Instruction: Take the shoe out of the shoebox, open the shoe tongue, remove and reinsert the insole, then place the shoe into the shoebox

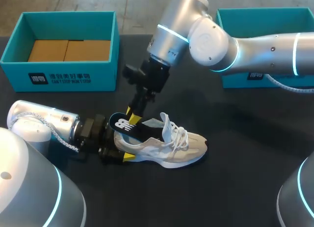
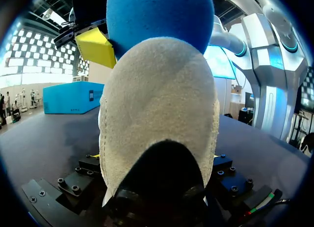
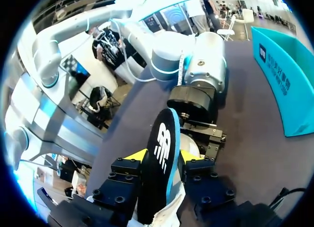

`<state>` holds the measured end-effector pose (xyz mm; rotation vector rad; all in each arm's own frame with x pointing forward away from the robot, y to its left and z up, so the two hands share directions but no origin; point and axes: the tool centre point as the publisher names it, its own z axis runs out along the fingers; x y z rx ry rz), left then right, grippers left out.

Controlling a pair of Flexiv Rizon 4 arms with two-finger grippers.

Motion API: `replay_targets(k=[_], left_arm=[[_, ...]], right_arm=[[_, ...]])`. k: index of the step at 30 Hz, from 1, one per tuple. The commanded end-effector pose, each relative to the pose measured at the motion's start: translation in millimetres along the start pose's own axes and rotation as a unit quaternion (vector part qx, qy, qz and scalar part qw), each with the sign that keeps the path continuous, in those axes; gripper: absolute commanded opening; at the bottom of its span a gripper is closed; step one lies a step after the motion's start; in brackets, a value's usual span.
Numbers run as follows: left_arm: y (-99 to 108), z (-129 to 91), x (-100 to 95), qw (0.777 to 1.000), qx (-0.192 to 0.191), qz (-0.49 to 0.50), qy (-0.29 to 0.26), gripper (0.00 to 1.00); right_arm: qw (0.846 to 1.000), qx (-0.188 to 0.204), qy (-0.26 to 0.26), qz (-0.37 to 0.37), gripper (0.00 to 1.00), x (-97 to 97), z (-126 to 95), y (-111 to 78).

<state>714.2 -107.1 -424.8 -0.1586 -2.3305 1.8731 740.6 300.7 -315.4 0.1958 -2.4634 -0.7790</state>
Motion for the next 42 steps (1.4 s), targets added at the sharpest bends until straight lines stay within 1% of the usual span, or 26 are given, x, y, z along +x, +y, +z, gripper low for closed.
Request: replay_targets(k=[1, 5, 12, 27, 30, 32, 33, 34, 42], left_arm=[[4, 0, -1.4, 1.000, 0.000, 0.000, -0.001, 0.00], [4, 0, -1.4, 1.000, 0.000, 0.000, -0.001, 0.00], [4, 0, -1.4, 1.000, 0.000, 0.000, -0.001, 0.00], [4, 0, -1.4, 1.000, 0.000, 0.000, -0.001, 0.00], [4, 0, -1.4, 1.000, 0.000, 0.000, -0.001, 0.00], [4, 0, -1.4, 1.000, 0.000, 0.000, -0.001, 0.00], [4, 0, -1.4, 1.000, 0.000, 0.000, -0.001, 0.00], [4, 0, -1.4, 1.000, 0.000, 0.000, -0.001, 0.00], [4, 0, -1.4, 1.000, 0.000, 0.000, -0.001, 0.00]], right_arm=[[1.000, 0.000, 0.020, 0.006, 0.33, -11.8, 7, 1.6], [0.999, -0.001, 0.034, 0.023, 0.30, -12.7, 10, 1.3], [0.998, 0.002, 0.045, 0.048, 0.31, -11.9, 13, 0.4], [0.996, -0.004, 0.053, 0.072, 0.29, -1.2, 21, -6.7], [0.996, -0.007, 0.055, 0.073, 0.24, 0.5, 23, -7.9], [0.996, -0.008, 0.056, 0.073, 0.12, 1.7, 23, -7.3], [0.996, -0.008, 0.056, 0.072, 0.02, 2.2, 23, -7.1], [0.996, -0.009, 0.057, 0.072, 0.00, 2.8, 23, -6.9], [0.998, -0.018, 0.046, 0.047, 0.00, 6.6, 18, -0.3]])
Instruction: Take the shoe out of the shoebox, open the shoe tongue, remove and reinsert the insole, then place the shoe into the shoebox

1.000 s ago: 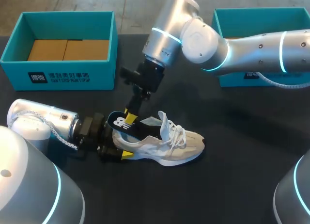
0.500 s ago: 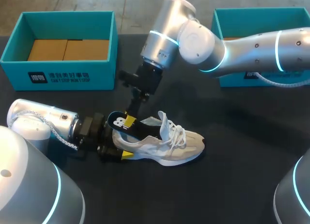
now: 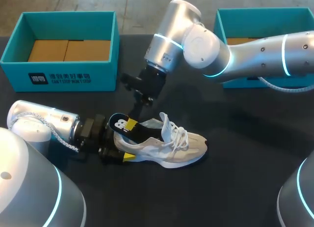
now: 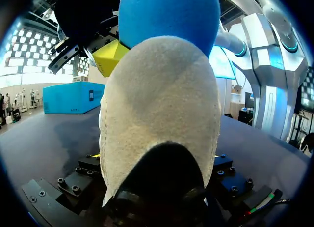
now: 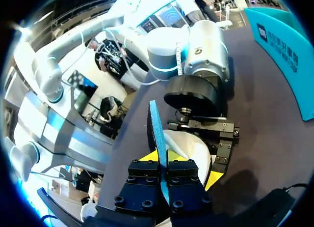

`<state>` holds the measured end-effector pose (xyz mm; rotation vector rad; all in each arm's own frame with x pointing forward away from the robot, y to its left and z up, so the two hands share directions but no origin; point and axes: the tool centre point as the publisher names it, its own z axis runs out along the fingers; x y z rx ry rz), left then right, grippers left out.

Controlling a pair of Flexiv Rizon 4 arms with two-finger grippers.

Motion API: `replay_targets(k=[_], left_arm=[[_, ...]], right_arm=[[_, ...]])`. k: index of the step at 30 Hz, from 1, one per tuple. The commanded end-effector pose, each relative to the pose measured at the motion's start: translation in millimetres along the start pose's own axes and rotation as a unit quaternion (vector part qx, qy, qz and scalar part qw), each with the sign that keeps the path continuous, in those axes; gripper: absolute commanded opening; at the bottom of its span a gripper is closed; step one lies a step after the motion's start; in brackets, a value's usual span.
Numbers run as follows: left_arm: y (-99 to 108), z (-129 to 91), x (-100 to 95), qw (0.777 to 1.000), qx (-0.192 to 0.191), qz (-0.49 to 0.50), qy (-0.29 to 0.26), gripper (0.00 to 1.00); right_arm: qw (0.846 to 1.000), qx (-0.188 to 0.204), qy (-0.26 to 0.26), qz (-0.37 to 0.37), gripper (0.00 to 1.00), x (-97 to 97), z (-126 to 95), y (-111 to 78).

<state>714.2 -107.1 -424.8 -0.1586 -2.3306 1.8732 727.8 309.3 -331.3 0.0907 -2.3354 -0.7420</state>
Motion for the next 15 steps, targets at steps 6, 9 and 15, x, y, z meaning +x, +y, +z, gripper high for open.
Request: replay_targets(k=[6, 9, 15], left_arm=[[4, 0, -1.4, 1.000, 0.000, 0.000, -0.001, 0.00], [4, 0, -1.4, 1.000, 0.000, 0.000, -0.001, 0.00], [4, 0, -1.4, 1.000, 0.000, 0.000, -0.001, 0.00]], right_arm=[[0.999, 0.001, -0.027, -0.024, 0.00, 11.3, -13, 11.2], [0.999, 0.000, -0.041, -0.034, 0.00, 15.1, -19, 15.5], [0.996, -0.016, -0.071, -0.056, 0.00, 22.0, -33, 22.5]])
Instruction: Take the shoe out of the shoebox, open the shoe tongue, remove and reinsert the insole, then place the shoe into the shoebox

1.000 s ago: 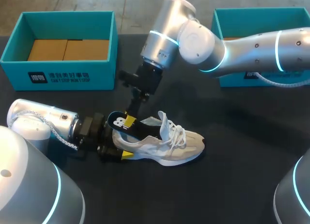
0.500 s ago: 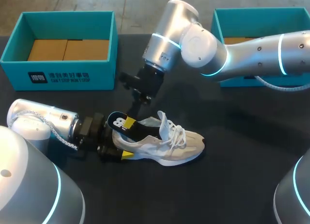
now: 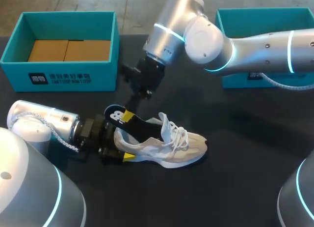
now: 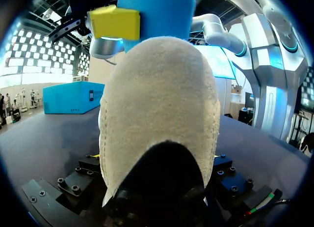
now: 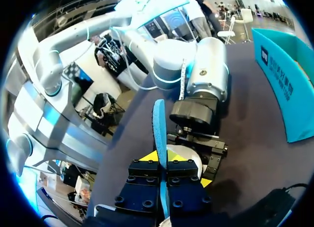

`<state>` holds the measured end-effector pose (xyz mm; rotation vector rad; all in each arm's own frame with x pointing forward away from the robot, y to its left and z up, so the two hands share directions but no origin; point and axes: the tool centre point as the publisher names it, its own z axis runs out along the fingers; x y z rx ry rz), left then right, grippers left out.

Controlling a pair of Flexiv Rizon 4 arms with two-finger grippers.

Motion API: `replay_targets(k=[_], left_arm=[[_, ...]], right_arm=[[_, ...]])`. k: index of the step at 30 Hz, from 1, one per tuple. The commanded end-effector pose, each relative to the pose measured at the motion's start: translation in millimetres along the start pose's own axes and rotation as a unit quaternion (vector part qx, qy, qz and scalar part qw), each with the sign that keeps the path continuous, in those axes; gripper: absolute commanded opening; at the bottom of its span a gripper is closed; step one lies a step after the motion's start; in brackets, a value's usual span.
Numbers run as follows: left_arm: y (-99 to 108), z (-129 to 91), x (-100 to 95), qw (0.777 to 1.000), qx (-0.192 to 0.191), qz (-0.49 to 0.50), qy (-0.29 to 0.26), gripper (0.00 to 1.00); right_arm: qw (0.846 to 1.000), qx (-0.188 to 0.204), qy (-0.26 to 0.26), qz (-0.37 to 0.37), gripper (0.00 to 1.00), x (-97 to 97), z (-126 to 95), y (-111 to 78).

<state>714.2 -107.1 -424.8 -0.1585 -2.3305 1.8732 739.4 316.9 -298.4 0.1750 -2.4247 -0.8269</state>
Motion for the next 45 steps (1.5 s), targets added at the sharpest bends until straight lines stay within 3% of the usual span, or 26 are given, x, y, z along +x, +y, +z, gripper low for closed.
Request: replay_targets(k=[1, 11, 21, 33, 39, 45], left_arm=[[4, 0, -1.4, 1.000, 0.000, 0.000, -0.001, 0.00], [4, 0, -1.4, 1.000, 0.000, 0.000, -0.001, 0.00], [4, 0, -1.4, 1.000, 0.000, 0.000, -0.001, 0.00], [4, 0, -1.4, 1.000, 0.000, 0.000, -0.001, 0.00], [4, 0, -1.4, 1.000, 0.000, 0.000, -0.001, 0.00], [4, 0, -1.4, 1.000, 0.000, 0.000, -0.001, 0.00]], right_arm=[[0.999, -0.011, -0.033, -0.008, 0.00, 13.7, -14, 0.1], [0.994, -0.040, -0.097, -0.041, 0.00, 23.3, -45, 23.7], [0.985, -0.069, -0.144, -0.068, 0.00, 27.8, -60, 38.8], [0.962, -0.124, -0.226, -0.086, 0.00, 33.9, -83, 64.5], [0.953, -0.127, -0.269, -0.053, 0.00, 50.9, -116, 83.8], [0.953, -0.127, -0.269, -0.053, 0.00, 50.9, -116, 83.8]])
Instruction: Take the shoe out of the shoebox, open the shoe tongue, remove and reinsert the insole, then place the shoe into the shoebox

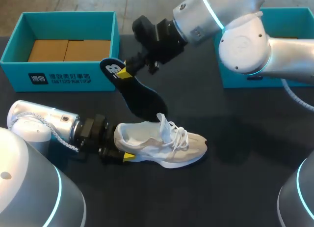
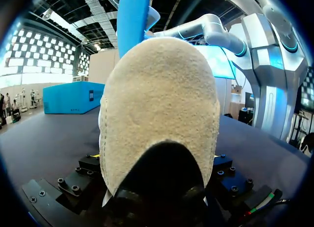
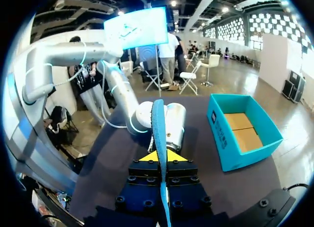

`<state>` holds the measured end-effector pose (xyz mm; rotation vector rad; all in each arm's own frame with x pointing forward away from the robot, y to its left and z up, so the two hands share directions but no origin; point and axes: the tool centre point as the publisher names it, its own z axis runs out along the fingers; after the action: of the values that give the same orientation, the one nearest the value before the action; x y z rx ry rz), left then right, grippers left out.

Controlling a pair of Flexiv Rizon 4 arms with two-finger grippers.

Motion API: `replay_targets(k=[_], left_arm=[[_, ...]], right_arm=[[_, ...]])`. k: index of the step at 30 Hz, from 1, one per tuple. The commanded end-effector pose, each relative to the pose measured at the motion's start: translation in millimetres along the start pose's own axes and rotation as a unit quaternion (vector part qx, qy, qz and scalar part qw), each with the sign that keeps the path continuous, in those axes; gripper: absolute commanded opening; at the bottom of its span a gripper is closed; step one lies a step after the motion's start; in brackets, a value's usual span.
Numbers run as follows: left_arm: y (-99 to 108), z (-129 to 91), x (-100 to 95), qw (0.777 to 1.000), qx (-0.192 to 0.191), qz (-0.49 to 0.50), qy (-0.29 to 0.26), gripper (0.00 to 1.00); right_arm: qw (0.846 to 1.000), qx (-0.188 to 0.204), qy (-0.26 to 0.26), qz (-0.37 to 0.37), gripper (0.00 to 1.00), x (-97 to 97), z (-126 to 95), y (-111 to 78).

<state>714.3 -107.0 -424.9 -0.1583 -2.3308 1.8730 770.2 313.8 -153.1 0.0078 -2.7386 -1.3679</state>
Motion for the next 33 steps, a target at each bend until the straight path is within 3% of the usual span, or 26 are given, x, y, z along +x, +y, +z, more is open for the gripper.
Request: replay_targets(k=[1, 12, 14, 17, 18, 26, 33], left_arm=[[4, 0, -1.3, 1.000, 0.000, 0.000, 0.000, 0.00], [4, 0, -1.3, 1.000, 0.000, 0.000, 0.000, 0.00], [4, 0, -1.3, 1.000, 0.000, 0.000, 0.000, 0.00], [4, 0, -1.3, 1.000, 0.000, 0.000, 0.000, 0.00], [4, 0, -1.3, 1.000, 0.000, 0.000, 0.000, 0.00], [4, 0, -1.3, 1.000, 0.000, 0.000, 0.000, 0.00], [4, 0, -1.3, 1.000, 0.000, 0.000, 0.000, 0.00]], right_arm=[[1.000, 0.005, -0.025, 0.001, 0.00, 4.5, -7, -0.2], [1.000, 0.005, -0.025, 0.001, 0.00, 4.5, -7, -0.2], [0.999, -0.010, -0.040, 0.007, 0.00, -5.7, -16, 6.9], [0.999, 0.009, -0.050, 0.018, 0.00, -12.1, -28, 19.3], [0.998, -0.006, -0.058, 0.028, 0.00, -12.2, -34, 25.4], [0.996, -0.042, -0.061, 0.048, 0.00, 4.1, -67, 37.5], [0.992, -0.073, -0.080, 0.064, 0.00, 19.3, -88, 35.1]])
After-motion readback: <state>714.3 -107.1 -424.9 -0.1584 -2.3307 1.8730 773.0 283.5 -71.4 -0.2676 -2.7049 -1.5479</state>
